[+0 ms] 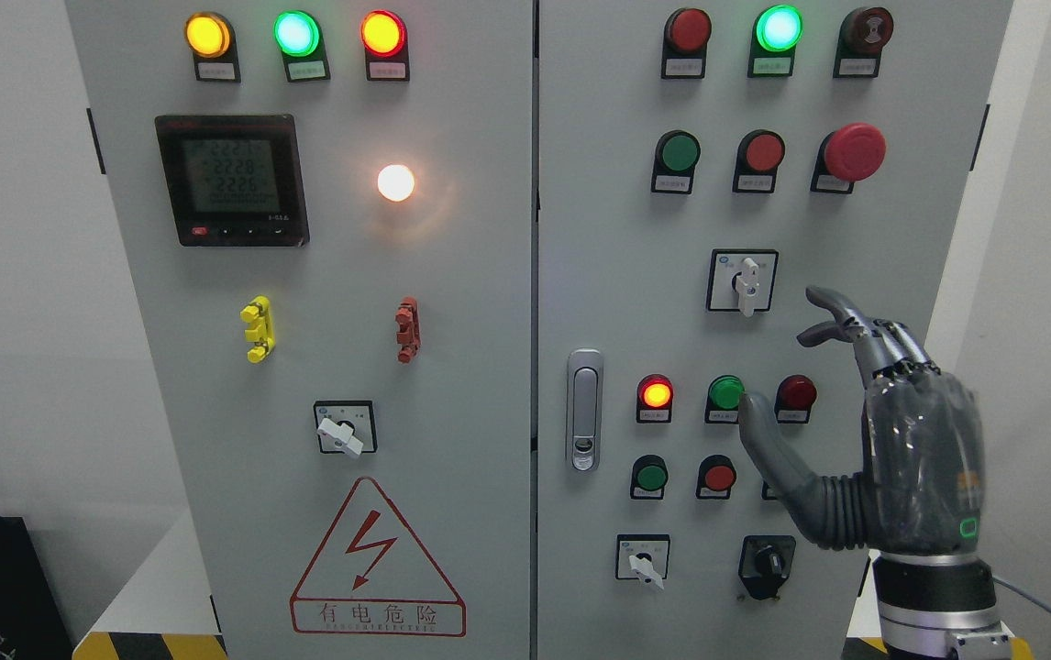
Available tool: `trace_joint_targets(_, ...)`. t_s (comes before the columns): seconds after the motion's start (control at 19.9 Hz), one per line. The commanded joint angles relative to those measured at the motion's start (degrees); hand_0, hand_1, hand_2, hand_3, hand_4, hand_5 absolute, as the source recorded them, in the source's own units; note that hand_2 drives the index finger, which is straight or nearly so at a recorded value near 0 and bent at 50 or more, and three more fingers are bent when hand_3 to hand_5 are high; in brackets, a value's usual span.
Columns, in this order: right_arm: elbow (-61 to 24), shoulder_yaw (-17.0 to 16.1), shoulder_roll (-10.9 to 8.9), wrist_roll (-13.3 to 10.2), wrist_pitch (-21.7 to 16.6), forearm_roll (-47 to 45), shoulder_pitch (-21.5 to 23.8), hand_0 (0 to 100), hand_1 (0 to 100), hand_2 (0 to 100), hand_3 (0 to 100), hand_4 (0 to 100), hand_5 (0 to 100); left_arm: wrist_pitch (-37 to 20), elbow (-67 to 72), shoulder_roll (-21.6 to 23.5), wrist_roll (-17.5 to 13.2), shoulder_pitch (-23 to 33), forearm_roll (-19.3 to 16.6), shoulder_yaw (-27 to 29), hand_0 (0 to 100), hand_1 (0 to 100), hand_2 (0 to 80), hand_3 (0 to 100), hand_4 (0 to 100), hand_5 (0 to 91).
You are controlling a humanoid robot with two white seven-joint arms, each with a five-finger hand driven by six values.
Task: Rotate and turn off gray switch
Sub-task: 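Release the switch handle and pull the right hand back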
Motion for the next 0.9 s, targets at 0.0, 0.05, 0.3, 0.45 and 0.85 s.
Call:
trace_joint_targets(0.0,-2.2,-0.7,-5.98,-0.2,-0.1,-0.1,2.7,31,19,9,4,0,0,0.0,-1.4,0.0,0.0,-0.5,1.1,0.4,12,39,0.0,0,0,0.0)
trace_joint_targets(0.05,-2.2,-0.7,-6.07,-0.2,-0.1,-0.1,3.2,30,19,9,4,0,0,0.0,-1.4,0.0,0.0,-0.5,1.1,0.4,12,39,0.0,0,0,0.0)
trace_joint_targets(0.3,-2.2,-0.7,-6.33,-0.2,-0.1,-0.1,4.3,30,19,9,4,0,0,0.0,-1.4,0.0,0.0,-0.5,1.1,0.4,12,39,0.0,0,0,0.0)
trace_joint_targets(0.45,-2.2,-0.7,-6.33,-0.2,-0.1,-0.1,4.5,30,19,9,4,0,0,0.0,-1.4,0.0,0.0,-0.5,1.1,0.4,12,39,0.0,0,0,0.0)
trace_joint_targets(0.85,-2.2,-0.7,-6.07,-0.2,-0.1,-0.2,4.5,29,19,8,5,0,0,0.0,-1.4,0.0,0.0,-0.5,1.1,0.4,12,39,0.0,0,0,0.0)
